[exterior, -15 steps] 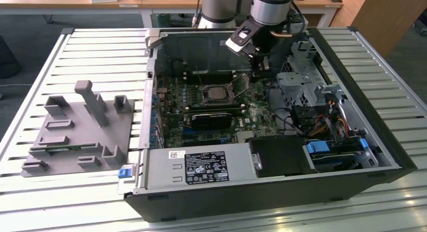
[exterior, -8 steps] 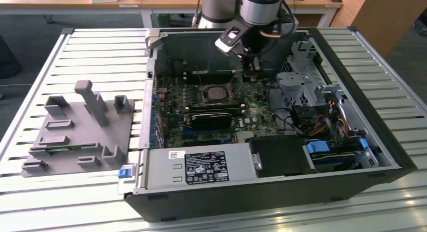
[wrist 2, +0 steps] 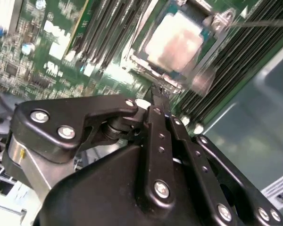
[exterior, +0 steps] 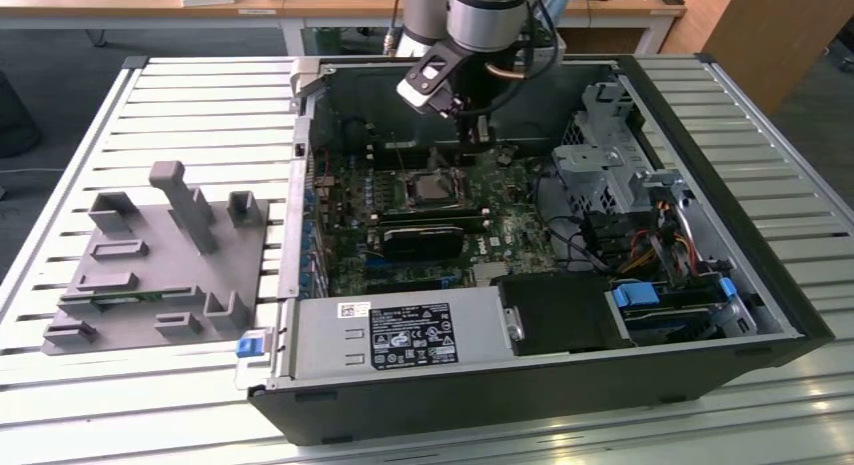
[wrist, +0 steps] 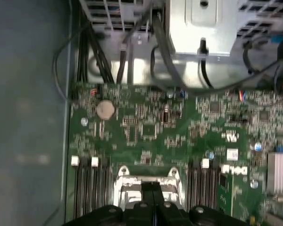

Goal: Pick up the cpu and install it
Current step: 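Close the cpu cover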

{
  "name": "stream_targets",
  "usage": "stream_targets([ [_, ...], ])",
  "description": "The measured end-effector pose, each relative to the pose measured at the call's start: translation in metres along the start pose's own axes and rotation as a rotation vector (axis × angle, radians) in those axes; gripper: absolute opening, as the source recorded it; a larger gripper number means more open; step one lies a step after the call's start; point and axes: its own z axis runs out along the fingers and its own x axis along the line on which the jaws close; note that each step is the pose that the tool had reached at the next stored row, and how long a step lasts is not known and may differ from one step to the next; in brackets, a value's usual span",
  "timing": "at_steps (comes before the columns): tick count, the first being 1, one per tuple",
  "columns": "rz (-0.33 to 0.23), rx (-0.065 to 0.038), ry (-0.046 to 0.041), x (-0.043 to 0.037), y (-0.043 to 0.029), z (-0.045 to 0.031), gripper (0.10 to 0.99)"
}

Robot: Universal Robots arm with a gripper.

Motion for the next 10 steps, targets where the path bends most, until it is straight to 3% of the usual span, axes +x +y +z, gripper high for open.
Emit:
stream_targets([
  [2,0.000,0.000,-0.0001,0.0001,-0.0040,0.0022,0.106],
  [7,0.000,0.004,0.0000,0.0003,-0.0064,0.0107,0.106],
  [10,0.000,0.005,0.0000,0.0005,-0.0127,0.0131,0.106],
])
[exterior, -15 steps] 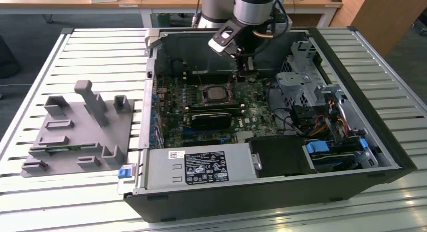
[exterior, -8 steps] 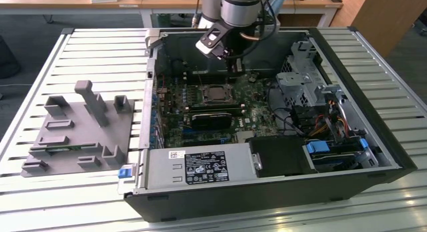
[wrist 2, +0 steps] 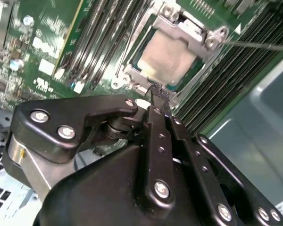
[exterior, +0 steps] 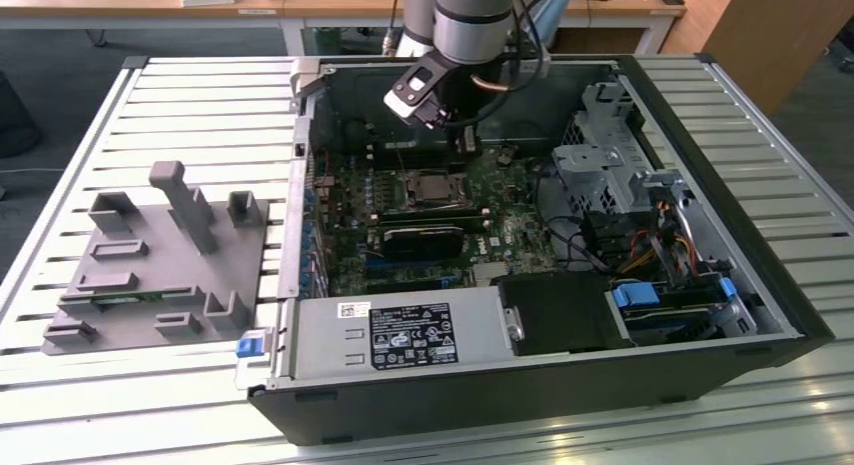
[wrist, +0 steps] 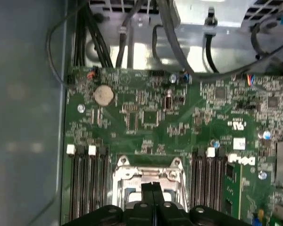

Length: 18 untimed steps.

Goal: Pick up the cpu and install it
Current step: 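Close the cpu cover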

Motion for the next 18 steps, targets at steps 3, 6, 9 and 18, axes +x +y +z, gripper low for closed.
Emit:
stream_targets([
  [3,0.000,0.001,-0.0001,0.0002,-0.0098,0.0016,0.106],
  [6,0.000,0.001,0.0000,0.0005,-0.0222,0.0030,0.106],
  [9,0.000,0.001,0.0001,0.0008,-0.0323,0.0051,0.106],
  [18,0.000,0.004,0.0001,0.0012,-0.0417,0.0179,0.106],
])
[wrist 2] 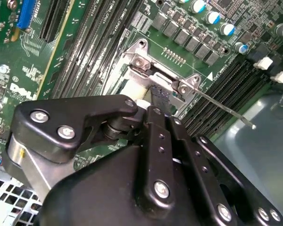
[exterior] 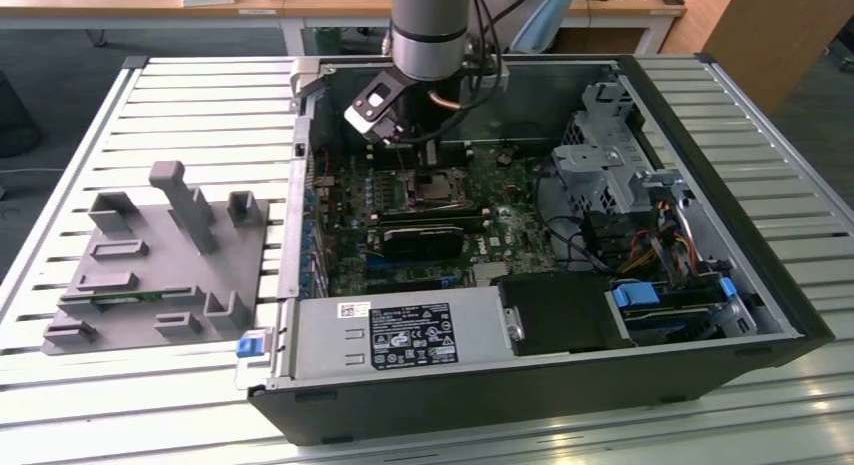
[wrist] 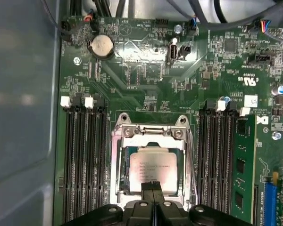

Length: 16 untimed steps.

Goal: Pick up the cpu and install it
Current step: 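Close the cpu cover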

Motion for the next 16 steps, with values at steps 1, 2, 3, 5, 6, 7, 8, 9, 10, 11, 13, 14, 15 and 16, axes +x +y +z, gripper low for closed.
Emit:
stream_targets([
  [1,0.000,0.001,0.0000,0.0000,-0.0002,0.0009,0.106],
  [2,0.000,0.001,0.0000,0.0000,-0.0005,0.0017,0.106],
  [3,0.000,0.001,0.0000,0.0001,-0.0012,0.0025,0.106],
  [5,0.000,0.001,0.0000,0.0001,-0.0030,0.0039,0.106],
  [6,0.000,0.001,0.0001,0.0002,-0.0035,0.0045,0.106],
  [7,0.000,0.001,0.0001,0.0002,-0.0039,0.0051,0.106],
  [8,0.000,0.001,0.0001,0.0002,-0.0039,0.0056,0.106],
  [9,0.000,0.001,0.0000,0.0002,-0.0039,0.0062,0.106],
  [10,0.000,0.001,0.0001,0.0002,-0.0039,0.0070,0.106],
  [11,0.000,0.001,0.0000,0.0002,-0.0040,0.0079,0.106],
  [13,0.000,0.002,-0.0006,0.0001,-0.0041,0.0091,0.106],
  [14,0.000,0.002,-0.0007,0.0001,-0.0041,0.0094,0.106],
  [15,0.000,0.002,-0.0008,0.0001,-0.0040,0.0097,0.106],
  [16,0.000,0.002,-0.0007,0.0001,-0.0033,0.0098,0.106],
])
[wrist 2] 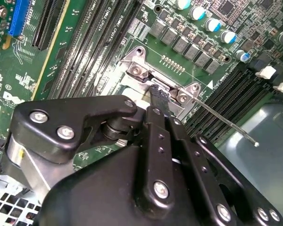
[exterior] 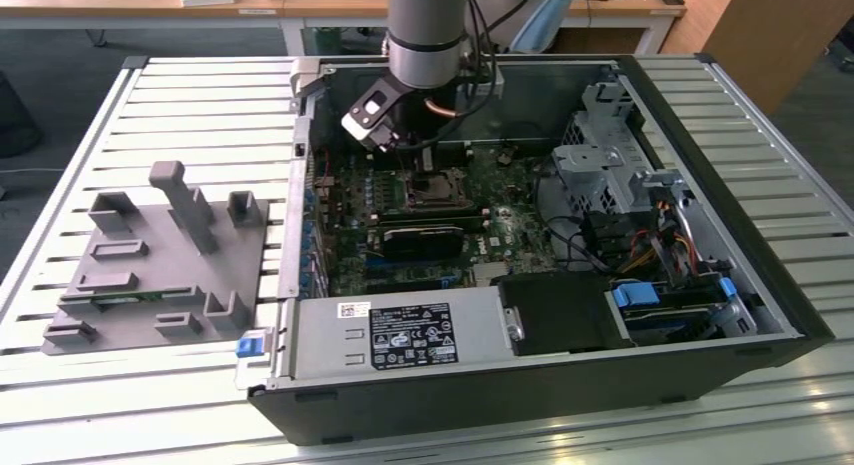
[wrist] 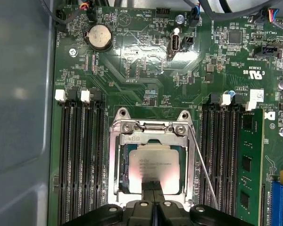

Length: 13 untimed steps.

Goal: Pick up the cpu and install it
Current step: 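Close the cpu cover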

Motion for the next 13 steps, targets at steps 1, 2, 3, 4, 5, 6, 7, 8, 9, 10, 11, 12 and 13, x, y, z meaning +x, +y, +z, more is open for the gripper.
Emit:
stream_targets([
  [1,0.000,0.000,0.0004,0.0000,0.0013,0.0002,0.106],
  [2,0.000,0.000,0.0005,0.0001,0.0026,0.0002,0.106],
  [3,0.000,0.000,0.0003,-0.0001,0.0040,0.0002,0.106],
  [4,0.000,-0.001,0.0005,-0.0001,0.0054,0.0002,0.106],
  [5,0.000,-0.001,0.0007,0.0000,0.0068,0.0003,0.106],
  [6,0.000,-0.001,0.0008,-0.0001,0.0077,0.0004,0.106],
  [7,0.000,-0.001,0.0010,-0.0001,0.0082,0.0005,0.106],
  [8,0.000,-0.001,0.0010,0.0000,0.0083,0.0001,0.106],
  [9,0.000,-0.002,0.0021,0.0002,0.0085,-0.0008,0.106],
  [10,0.000,-0.001,0.0016,0.0001,0.0085,-0.0025,0.106],
  [11,0.000,-0.001,0.0009,-0.0001,0.0084,-0.0042,0.106],
  [12,0.000,-0.001,0.0010,-0.0001,0.0081,-0.0045,0.106],
  [13,0.000,-0.001,0.0011,-0.0001,0.0073,-0.0045,0.106],
])
